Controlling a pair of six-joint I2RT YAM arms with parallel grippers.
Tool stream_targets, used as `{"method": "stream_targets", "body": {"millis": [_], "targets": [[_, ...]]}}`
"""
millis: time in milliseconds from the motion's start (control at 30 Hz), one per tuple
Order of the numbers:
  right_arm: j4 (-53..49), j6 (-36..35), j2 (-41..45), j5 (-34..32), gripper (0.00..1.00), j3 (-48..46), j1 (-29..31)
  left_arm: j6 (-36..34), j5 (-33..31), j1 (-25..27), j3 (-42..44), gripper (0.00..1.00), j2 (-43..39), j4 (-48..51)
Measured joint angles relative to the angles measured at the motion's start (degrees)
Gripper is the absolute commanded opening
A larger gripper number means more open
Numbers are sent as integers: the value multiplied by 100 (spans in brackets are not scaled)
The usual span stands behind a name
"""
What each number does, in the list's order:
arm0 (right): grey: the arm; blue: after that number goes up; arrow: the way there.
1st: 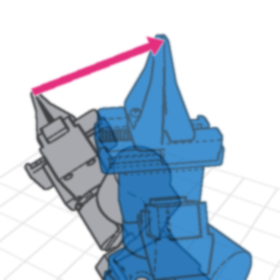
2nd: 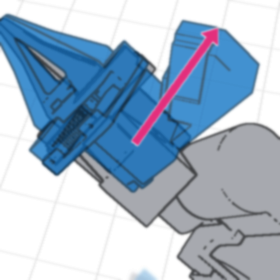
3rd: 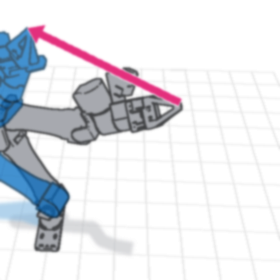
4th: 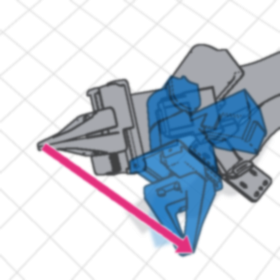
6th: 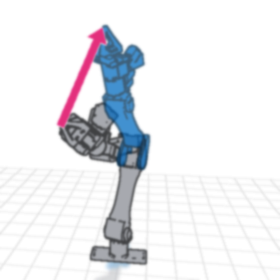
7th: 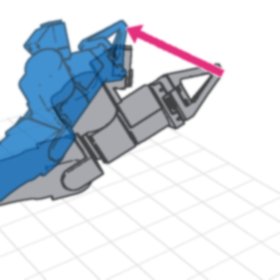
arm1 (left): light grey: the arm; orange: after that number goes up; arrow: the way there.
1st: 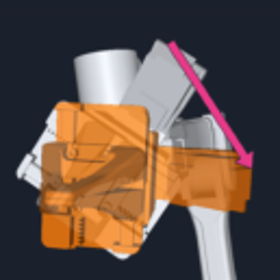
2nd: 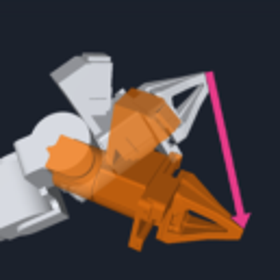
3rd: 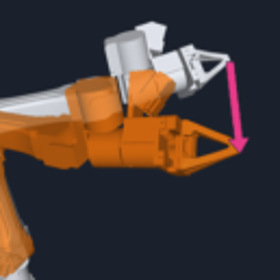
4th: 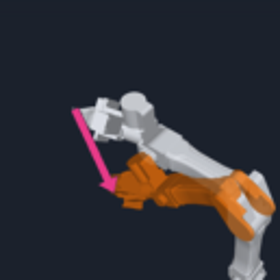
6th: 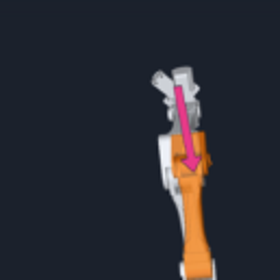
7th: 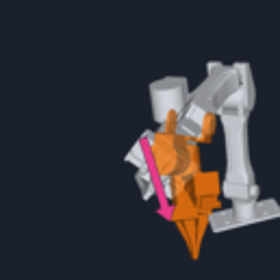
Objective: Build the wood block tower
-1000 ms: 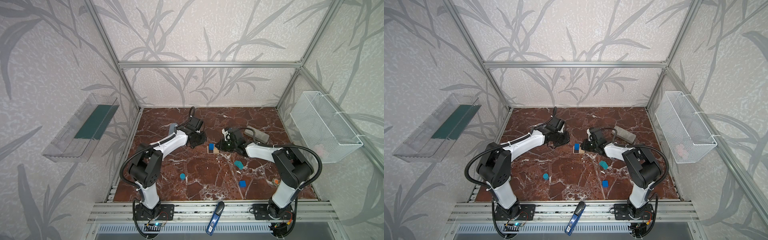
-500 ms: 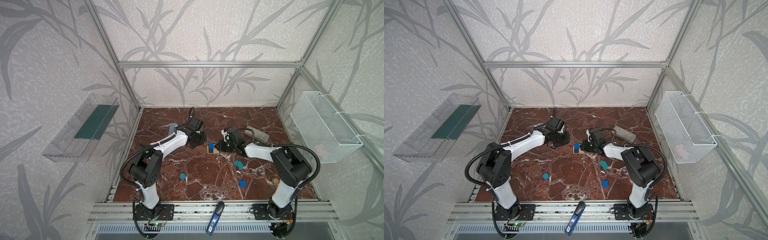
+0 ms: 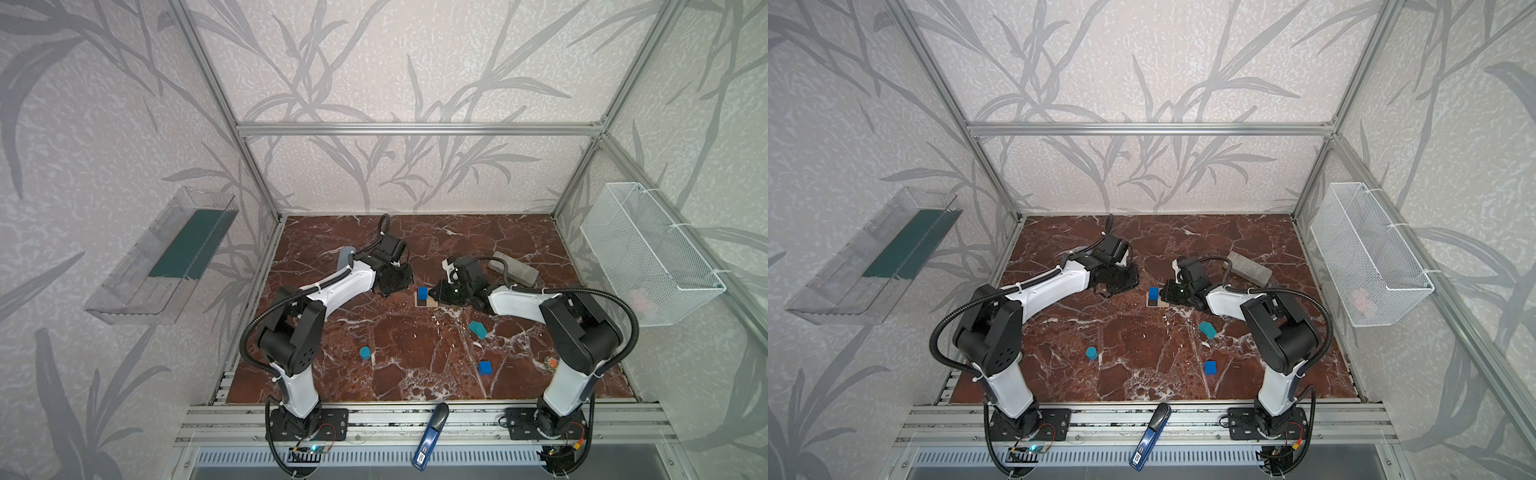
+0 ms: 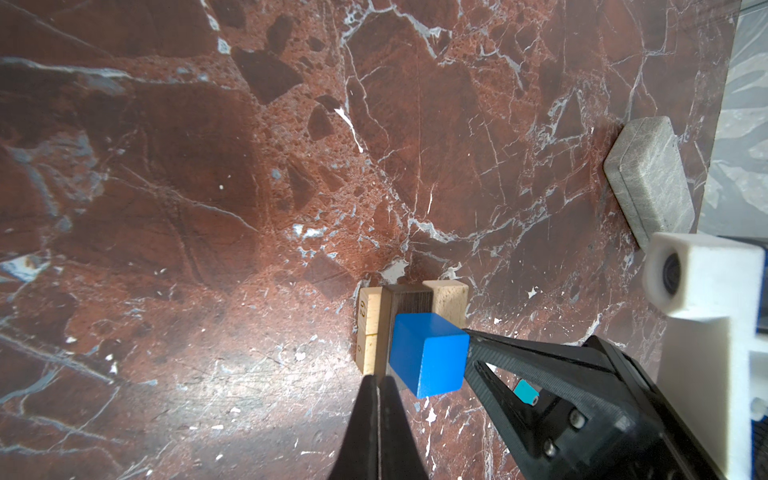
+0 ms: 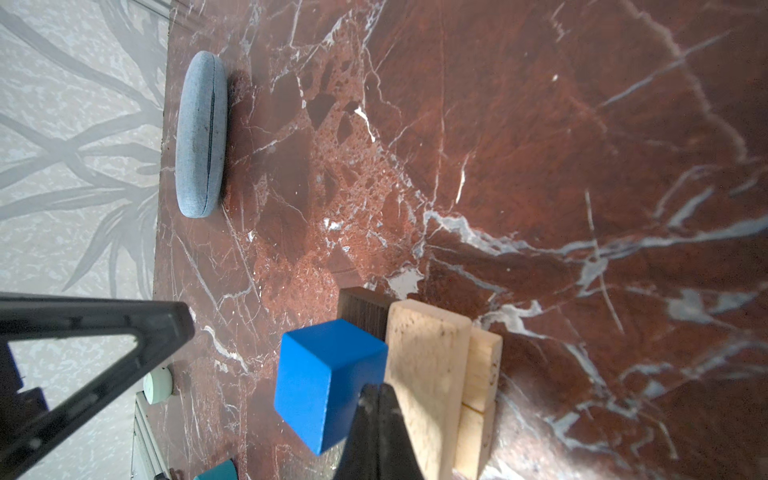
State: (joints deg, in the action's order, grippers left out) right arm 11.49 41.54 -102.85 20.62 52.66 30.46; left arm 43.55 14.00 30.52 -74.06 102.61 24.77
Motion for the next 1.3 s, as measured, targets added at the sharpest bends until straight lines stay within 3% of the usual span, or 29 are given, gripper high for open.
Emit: {"method": "stream_targets", "body": {"millis": [1300], "targets": [[-44,9,-13,-98,0,63,31,-2,50,0,0,0,0,-2]]}}
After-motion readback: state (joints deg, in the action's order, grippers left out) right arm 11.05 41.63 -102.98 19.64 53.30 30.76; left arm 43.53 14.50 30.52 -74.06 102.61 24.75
